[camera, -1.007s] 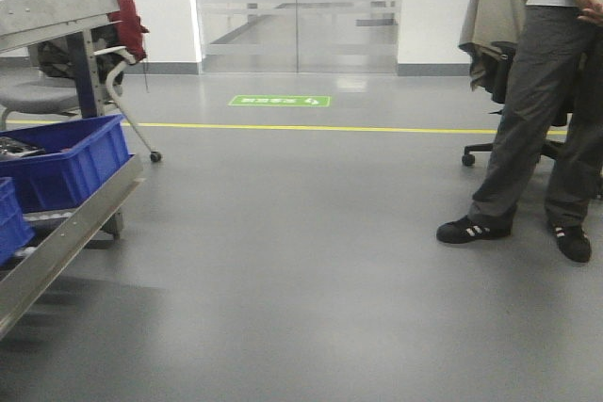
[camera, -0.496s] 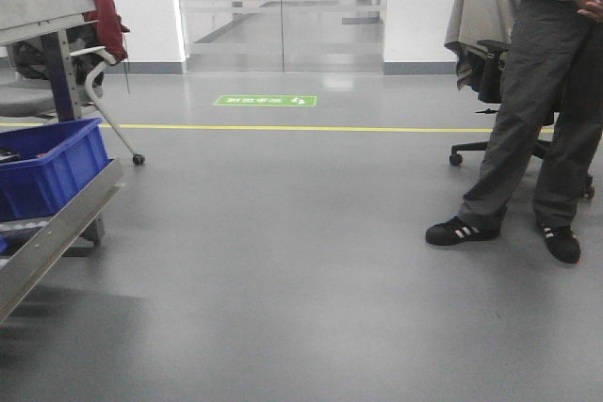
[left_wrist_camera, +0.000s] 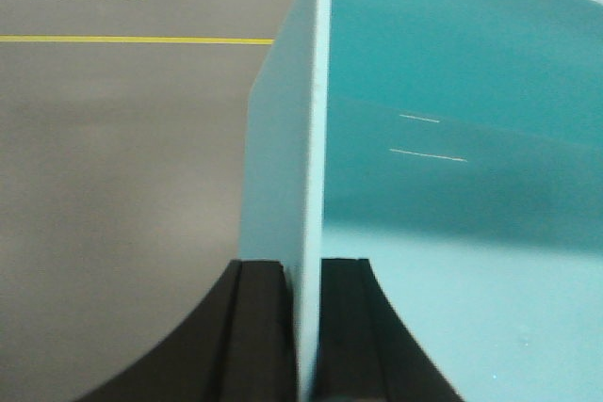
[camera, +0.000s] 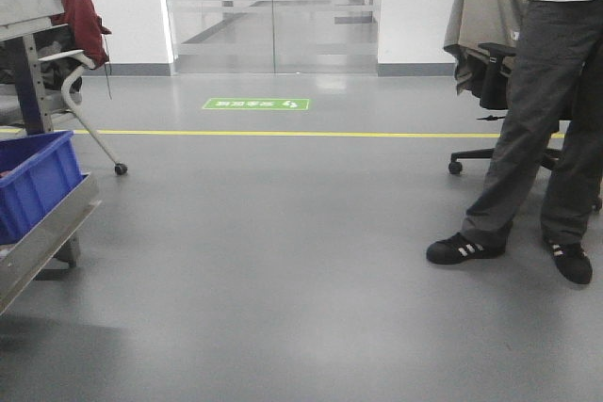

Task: Fetch blue bin and place on conveyor start
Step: 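Carry the bin in both grippers while driving to the red conveyor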

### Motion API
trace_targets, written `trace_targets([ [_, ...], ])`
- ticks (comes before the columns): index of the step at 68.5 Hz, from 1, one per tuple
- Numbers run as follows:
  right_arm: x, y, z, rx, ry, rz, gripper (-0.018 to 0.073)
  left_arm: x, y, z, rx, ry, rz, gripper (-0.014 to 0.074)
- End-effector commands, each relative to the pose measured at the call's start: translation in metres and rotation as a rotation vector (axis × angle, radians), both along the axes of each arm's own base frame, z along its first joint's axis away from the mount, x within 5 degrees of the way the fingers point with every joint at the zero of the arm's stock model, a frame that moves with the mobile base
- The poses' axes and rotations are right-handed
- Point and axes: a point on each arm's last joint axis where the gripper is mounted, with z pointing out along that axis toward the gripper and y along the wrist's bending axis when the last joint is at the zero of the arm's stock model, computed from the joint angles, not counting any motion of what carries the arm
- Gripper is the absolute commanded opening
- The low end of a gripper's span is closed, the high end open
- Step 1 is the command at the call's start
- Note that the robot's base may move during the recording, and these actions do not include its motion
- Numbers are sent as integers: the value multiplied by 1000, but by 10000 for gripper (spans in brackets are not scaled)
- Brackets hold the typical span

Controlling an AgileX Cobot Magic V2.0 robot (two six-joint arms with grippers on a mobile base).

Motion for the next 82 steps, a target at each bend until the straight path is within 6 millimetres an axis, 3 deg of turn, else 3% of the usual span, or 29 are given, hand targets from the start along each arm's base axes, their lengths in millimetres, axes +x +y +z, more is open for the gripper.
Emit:
trace_targets([
  [1, -3, -1, 7, -26, -41, 18, -151, -7, 0, 16, -77, -88, -19, -111],
  [82, -2, -1, 9, -20, -73, 14, -151, -7, 0, 16, -77, -88, -19, -111],
])
